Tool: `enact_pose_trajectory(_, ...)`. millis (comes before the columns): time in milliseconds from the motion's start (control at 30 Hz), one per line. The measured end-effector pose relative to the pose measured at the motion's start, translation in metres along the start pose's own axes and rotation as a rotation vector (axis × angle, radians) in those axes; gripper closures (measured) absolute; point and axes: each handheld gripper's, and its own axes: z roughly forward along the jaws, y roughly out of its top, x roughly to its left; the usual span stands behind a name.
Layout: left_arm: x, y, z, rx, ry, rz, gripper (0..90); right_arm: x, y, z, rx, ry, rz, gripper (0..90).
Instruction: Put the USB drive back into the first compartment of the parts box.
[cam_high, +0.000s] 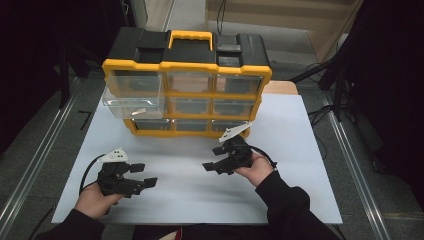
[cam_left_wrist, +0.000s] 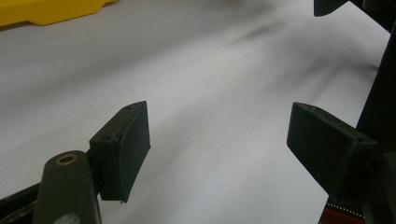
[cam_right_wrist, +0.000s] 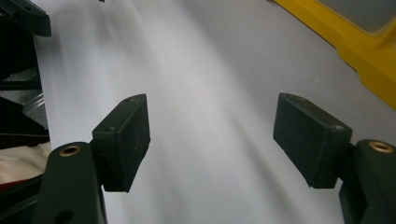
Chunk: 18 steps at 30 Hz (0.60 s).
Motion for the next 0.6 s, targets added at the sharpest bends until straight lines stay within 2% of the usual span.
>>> enact_pose_trajectory(600,-0.001,0.0,0.0,0.0,0.002,-0.001,22.5,-0.007,-0.031,-0.033,-0.037,-0.031,0.049,25.3)
